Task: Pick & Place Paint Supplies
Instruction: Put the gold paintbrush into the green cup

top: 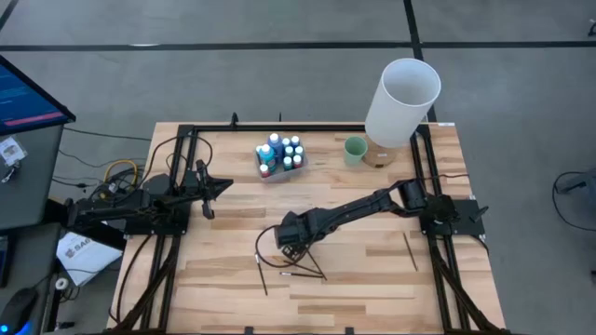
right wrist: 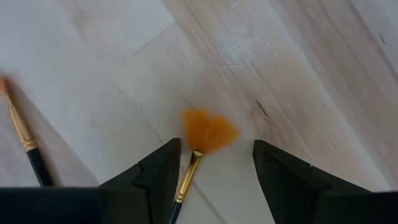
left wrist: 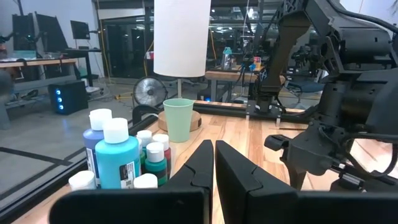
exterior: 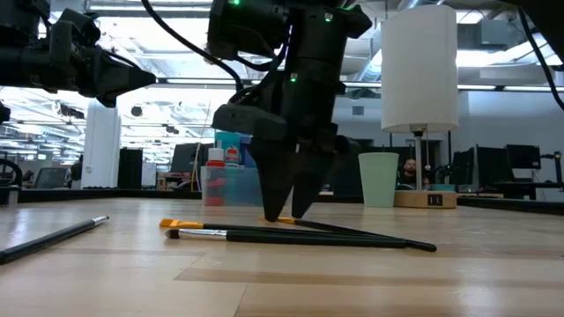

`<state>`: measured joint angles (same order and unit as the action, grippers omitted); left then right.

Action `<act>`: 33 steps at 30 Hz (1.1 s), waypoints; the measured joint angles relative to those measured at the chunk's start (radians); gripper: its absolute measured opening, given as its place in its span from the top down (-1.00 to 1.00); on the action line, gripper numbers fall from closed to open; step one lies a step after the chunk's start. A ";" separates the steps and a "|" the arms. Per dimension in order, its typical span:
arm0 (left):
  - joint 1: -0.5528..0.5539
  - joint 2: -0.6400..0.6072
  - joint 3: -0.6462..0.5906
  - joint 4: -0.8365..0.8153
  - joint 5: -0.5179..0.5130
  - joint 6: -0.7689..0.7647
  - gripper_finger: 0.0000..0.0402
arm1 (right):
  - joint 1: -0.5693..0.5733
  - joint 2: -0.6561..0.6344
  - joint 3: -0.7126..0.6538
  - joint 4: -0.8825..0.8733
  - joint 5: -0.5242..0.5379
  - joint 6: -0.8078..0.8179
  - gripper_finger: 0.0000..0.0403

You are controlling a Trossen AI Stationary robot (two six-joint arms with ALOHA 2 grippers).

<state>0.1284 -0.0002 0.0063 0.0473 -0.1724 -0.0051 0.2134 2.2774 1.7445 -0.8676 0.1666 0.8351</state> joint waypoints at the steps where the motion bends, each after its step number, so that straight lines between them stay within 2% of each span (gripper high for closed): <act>1: 0.000 0.000 0.000 0.000 0.000 0.000 0.99 | 0.000 -0.002 -0.010 0.011 -0.006 0.009 0.02; 4: 0.000 0.000 0.000 0.001 -0.001 0.000 0.99 | 0.000 -0.004 -0.017 0.013 -0.008 0.034 0.04; 7: 0.000 0.000 0.000 0.001 -0.001 0.000 0.99 | -0.003 -0.004 -0.018 0.014 -0.004 0.054 0.17; 14: 0.000 0.000 0.000 0.003 -0.001 0.000 0.99 | -0.027 -0.004 -0.020 0.001 -0.034 0.045 0.90; 19: 0.000 0.000 0.000 0.003 0.000 0.000 0.99 | -0.020 -0.009 -0.022 0.017 0.016 0.021 0.97; 26: 0.000 0.000 0.000 0.003 0.000 0.000 0.99 | 0.050 -0.096 -0.026 0.010 0.307 0.054 1.00; 33: 0.000 0.000 0.000 0.004 0.001 0.000 0.99 | 0.142 -0.241 -0.024 -0.046 0.699 0.060 1.00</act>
<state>0.1284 -0.0002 0.0063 0.0513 -0.1709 -0.0051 0.3552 2.0362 1.7203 -0.9139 0.8653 0.8954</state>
